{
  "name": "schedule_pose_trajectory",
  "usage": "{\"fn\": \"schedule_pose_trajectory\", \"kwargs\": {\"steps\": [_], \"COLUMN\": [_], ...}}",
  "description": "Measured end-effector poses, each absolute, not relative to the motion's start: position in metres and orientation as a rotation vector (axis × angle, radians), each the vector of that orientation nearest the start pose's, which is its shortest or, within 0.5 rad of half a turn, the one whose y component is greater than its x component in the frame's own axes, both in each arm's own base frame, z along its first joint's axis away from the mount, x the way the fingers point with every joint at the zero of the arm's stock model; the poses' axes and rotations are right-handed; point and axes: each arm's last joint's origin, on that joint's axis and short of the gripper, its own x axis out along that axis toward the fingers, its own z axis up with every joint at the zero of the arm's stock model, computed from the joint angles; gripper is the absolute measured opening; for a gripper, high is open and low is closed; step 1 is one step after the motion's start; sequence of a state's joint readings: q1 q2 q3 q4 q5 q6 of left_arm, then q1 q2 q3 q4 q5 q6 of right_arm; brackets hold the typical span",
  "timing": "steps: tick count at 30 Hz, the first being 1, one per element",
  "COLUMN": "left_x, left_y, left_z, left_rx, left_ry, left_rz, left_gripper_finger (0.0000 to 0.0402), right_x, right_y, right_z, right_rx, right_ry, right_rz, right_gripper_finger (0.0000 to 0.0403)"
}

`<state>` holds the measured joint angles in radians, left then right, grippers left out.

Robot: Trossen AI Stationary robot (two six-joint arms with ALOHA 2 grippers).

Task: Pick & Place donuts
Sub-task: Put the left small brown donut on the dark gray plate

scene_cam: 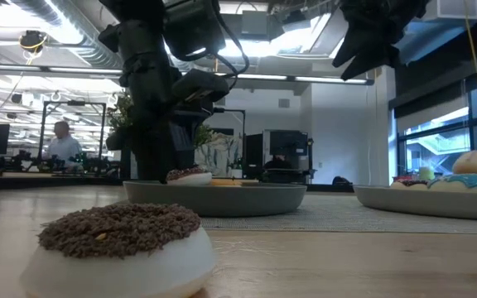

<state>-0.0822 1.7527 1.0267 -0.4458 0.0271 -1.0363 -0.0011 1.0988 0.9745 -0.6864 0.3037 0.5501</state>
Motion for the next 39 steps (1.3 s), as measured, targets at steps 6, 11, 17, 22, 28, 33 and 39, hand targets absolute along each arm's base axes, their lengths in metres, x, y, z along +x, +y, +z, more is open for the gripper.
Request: {"fn": "schedule_pose_trajectory", "kwargs": {"steps": [6, 11, 17, 22, 28, 33, 39], "left_x": [0.327, 0.328, 0.328, 0.328, 0.331, 0.333, 0.334], "left_y": [-0.028, -0.028, -0.028, -0.028, -0.028, -0.028, -0.028], "left_z": [0.156, 0.157, 0.157, 0.157, 0.158, 0.159, 0.16], "left_rx": [-0.878, -0.88, -0.891, -0.886, -0.906, -0.913, -0.916], "left_ry": [1.105, 1.101, 1.099, 1.092, 1.061, 1.039, 1.026], "left_rz": [0.514, 0.512, 0.519, 0.524, 0.516, 0.502, 0.495], "left_gripper_finger": [0.0153, 0.0155, 0.0178, 0.0217, 0.0249, 0.0249, 0.0248], "right_x": [0.241, 0.256, 0.257, 0.259, 0.265, 0.272, 0.285], "right_y": [0.009, 0.028, 0.042, 0.044, 0.045, 0.047, 0.05], "right_z": [0.283, 0.258, 0.232, 0.218, 0.204, 0.189, 0.172], "right_rx": [0.271, 0.217, 0.266, 0.278, 0.242, 0.241, 0.249], "right_ry": [0.74, 0.589, 0.412, 0.385, 0.426, 0.469, 0.461], "right_rz": [-0.381, -0.252, -0.067, -0.05, -0.045, -0.054, -0.01], "right_gripper_finger": [0.022, 0.022, 0.022, 0.022, 0.022, 0.022, 0.022]}}
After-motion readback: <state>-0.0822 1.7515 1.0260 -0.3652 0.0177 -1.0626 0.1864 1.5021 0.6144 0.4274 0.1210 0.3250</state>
